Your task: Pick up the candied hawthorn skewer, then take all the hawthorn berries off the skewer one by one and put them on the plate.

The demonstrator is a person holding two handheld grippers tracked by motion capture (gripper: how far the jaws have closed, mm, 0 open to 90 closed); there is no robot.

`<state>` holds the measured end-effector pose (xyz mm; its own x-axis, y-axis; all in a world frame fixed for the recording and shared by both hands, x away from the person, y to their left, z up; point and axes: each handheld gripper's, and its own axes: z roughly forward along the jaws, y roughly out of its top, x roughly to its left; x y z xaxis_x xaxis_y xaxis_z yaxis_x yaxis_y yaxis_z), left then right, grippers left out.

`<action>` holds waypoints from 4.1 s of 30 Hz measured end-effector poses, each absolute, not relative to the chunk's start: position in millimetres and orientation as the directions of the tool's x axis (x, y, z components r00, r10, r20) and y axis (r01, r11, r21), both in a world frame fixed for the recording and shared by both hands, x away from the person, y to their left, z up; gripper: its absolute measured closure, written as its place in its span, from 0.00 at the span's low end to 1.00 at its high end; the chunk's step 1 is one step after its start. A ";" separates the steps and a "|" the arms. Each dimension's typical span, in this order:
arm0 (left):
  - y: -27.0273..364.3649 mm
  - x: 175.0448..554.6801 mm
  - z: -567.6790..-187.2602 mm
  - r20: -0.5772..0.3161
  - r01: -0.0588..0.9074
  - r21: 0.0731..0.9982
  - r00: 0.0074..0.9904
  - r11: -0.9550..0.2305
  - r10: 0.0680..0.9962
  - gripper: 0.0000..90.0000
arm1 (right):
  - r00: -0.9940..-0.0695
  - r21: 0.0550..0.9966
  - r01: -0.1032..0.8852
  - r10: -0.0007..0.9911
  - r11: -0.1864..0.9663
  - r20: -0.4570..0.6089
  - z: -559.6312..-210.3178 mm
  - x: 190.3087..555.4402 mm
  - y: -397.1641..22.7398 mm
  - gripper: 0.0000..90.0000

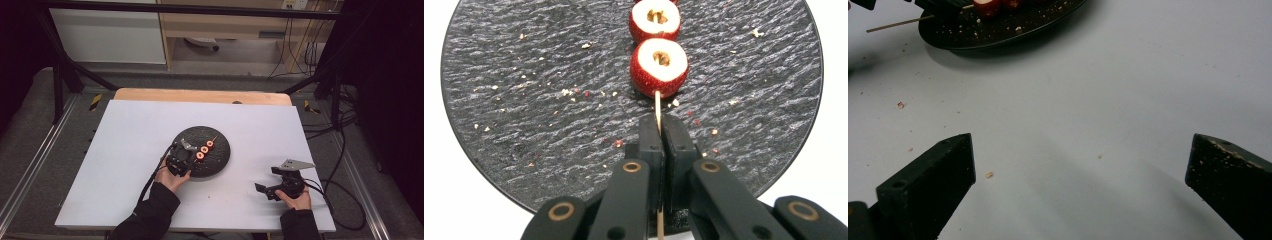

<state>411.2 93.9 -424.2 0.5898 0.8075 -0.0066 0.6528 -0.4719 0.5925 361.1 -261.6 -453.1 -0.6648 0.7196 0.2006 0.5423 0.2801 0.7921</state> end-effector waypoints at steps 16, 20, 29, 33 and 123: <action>109.2 402.6 -420.6 -0.033 0.595 0.682 0.607 -0.426 0.794 0.98 | -0.664 0.788 0.546 0.719 0.283 0.202 -453.1 360.7 -261.6 0.01; 116.8 397.8 -418.4 -0.042 0.574 0.709 0.615 -0.410 0.787 0.98 | -0.667 0.790 0.543 0.718 0.284 0.200 -453.5 360.8 -261.5 0.01; 142.0 384.8 -413.2 -0.077 0.530 0.766 0.637 -0.364 0.767 0.98 | -0.662 0.789 0.549 0.719 0.275 0.211 -453.6 360.8 -260.8 0.01; 152.8 377.9 -411.5 -0.088 0.507 0.791 0.648 -0.342 0.756 0.98 | -0.660 0.789 0.552 0.719 0.270 0.215 -453.5 360.8 -260.3 0.01; 180.8 323.6 -428.7 -0.091 0.348 0.876 0.800 -0.334 0.593 0.98 | -0.694 0.783 0.620 0.501 0.052 0.517 -407.3 402.7 -104.2 0.66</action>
